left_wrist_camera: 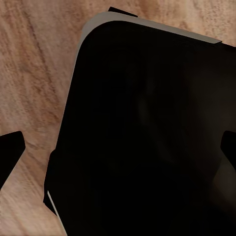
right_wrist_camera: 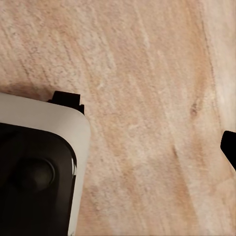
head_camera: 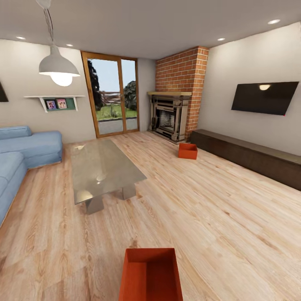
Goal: Move the two storage containers from the living room to the garage. In the garage, place one container on the floor and stack the other container on top of it (either order is fine).
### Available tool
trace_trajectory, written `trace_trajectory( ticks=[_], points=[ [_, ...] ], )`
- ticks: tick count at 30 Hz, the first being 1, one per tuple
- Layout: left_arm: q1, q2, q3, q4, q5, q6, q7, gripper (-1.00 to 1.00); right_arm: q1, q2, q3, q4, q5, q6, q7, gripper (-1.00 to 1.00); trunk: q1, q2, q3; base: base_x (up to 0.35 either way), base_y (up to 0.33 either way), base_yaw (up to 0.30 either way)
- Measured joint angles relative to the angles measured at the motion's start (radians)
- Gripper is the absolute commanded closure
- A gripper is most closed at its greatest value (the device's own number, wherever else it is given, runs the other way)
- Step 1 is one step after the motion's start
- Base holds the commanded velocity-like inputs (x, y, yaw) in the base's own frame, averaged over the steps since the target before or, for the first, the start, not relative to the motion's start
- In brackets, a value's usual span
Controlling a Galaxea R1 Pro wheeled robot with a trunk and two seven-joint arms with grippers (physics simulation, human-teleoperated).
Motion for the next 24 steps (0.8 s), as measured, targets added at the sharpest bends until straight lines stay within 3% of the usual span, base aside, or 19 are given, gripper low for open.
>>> trace_trajectory(
  ticks=[24],
  points=[
    [0.000,0.000,0.000,0.000,0.002,0.001,0.000,-1.00,0.000,-0.002,0.002,0.000,0.001,-0.002,0.000,-1.00,0.000,0.000,0.000,0.000,-0.035,-0.001]
  ],
)
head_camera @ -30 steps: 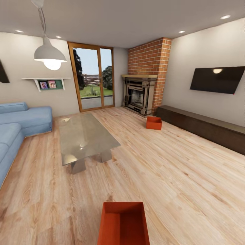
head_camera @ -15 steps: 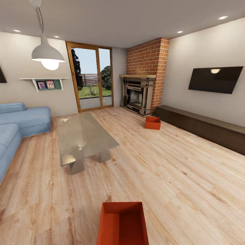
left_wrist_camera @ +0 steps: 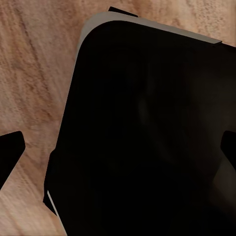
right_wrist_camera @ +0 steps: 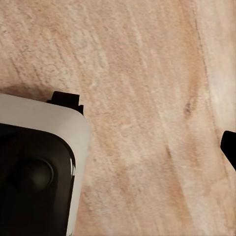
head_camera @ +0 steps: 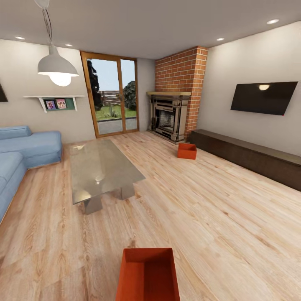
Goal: Move the two storage containers from the living room to the garage. In the garage, place one container on the floor and stack the other container on top of it (either order is fine).
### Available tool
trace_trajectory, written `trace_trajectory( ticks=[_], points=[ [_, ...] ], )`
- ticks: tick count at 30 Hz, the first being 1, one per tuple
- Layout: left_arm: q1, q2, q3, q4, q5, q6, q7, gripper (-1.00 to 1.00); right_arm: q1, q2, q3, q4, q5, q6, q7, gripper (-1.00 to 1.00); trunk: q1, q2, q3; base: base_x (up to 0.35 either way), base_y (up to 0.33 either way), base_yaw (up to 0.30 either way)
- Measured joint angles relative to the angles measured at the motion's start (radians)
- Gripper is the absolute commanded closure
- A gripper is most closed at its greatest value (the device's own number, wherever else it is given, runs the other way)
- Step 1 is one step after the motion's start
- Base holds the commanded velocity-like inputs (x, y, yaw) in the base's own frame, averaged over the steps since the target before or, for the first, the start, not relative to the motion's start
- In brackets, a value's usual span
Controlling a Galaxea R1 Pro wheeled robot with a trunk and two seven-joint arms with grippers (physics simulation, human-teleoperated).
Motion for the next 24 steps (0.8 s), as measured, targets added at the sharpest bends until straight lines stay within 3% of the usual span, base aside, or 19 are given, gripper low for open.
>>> trace_trajectory(
  ticks=[24],
  points=[
    [0.000,0.000,0.000,0.000,0.000,-0.001,0.000,-1.00,0.000,0.004,0.001,0.000,0.000,0.007,0.000,-1.00,0.000,0.000,0.000,0.000,0.016,0.000]
  ],
)
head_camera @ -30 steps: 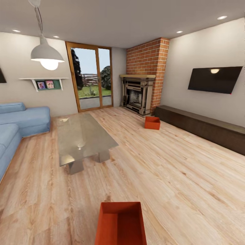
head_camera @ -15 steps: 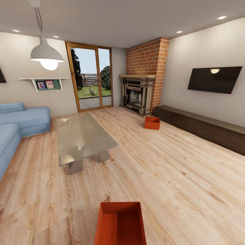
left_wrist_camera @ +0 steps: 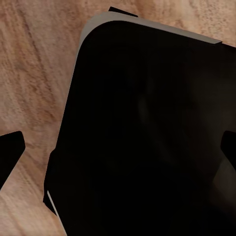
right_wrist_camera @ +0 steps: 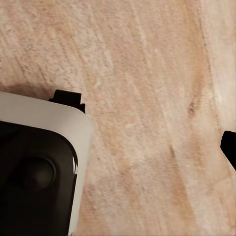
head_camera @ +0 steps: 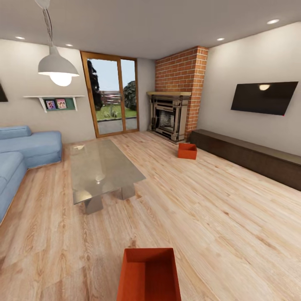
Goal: Move the two storage containers from the living room to the garage. In the garage, place one container on the floor and stack the other container on top of it (either order is fine).
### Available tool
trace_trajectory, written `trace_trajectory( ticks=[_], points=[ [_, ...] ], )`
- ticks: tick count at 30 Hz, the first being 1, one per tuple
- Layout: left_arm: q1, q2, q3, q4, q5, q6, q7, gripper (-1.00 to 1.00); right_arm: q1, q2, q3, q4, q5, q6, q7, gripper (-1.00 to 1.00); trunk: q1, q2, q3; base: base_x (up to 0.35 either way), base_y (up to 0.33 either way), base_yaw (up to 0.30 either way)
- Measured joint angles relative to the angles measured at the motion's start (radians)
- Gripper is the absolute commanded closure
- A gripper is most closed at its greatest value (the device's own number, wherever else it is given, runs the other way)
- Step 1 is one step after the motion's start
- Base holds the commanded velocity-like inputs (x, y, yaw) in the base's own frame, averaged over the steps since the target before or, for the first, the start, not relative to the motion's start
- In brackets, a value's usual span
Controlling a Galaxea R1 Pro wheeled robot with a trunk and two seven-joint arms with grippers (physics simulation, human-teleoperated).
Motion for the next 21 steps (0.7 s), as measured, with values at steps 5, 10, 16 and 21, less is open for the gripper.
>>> trace_trajectory(
  ticks=[5,10,16,21],
  points=[
    [0.000,0.000,0.000,0.000,0.000,0.000,0.000,-1.00,0.000,0.001,-0.001,0.000,0.000,0.001,0.000,-1.00,0.000,0.000,-0.005,0.000,0.001,0.000],
    [0.000,0.000,0.000,0.000,0.000,0.000,0.000,-1.00,0.000,0.001,-0.002,0.000,-0.002,0.003,0.000,-1.00,0.000,0.000,-0.013,0.000,0.000,0.000],
    [0.000,0.000,0.000,0.000,0.000,0.001,0.000,-1.00,0.000,0.001,-0.008,0.000,-0.006,0.004,0.000,-1.00,0.000,0.000,-0.022,0.000,0.000,0.000],
    [0.000,0.000,0.000,0.000,0.000,0.000,0.000,-1.00,0.000,0.002,-0.012,0.000,-0.008,0.004,0.000,-1.00,0.000,0.000,-0.031,0.000,0.000,0.000]
  ],
)
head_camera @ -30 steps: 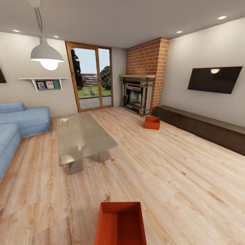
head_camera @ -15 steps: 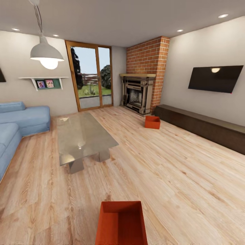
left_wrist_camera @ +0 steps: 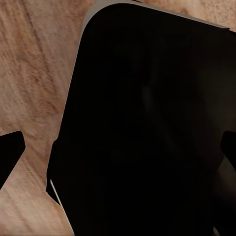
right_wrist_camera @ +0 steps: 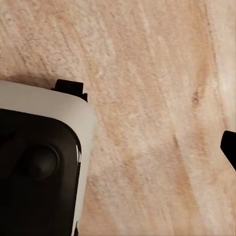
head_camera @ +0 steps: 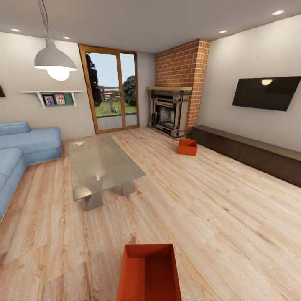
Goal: Move the two storage containers from the living room to the garage. In the garage, place one container on the floor and stack the other container on top of it (either order is fine).
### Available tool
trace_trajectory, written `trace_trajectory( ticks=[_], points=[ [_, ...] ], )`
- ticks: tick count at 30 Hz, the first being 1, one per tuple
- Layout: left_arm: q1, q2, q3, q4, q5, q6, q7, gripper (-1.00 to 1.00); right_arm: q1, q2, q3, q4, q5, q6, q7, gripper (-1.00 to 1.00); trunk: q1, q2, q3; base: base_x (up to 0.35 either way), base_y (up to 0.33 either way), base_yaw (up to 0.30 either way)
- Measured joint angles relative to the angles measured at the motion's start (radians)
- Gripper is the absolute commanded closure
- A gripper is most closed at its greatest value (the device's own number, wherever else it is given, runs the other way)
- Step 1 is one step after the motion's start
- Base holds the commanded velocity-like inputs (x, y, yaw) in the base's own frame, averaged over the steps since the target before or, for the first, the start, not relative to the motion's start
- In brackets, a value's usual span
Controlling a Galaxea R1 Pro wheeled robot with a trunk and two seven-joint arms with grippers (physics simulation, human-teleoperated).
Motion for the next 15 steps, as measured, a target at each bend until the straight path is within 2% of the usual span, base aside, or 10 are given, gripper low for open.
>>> trace_trajectory(
  ticks=[15],
  points=[
    [0.000,0.008,-0.006,-0.001,-0.008,0.000,-0.001,-1.00,0.000,-0.002,0.004,0.000,0.005,-0.013,0.008,-1.00,0.000,0.000,-0.024,0.000,0.000,0.000]
  ],
)
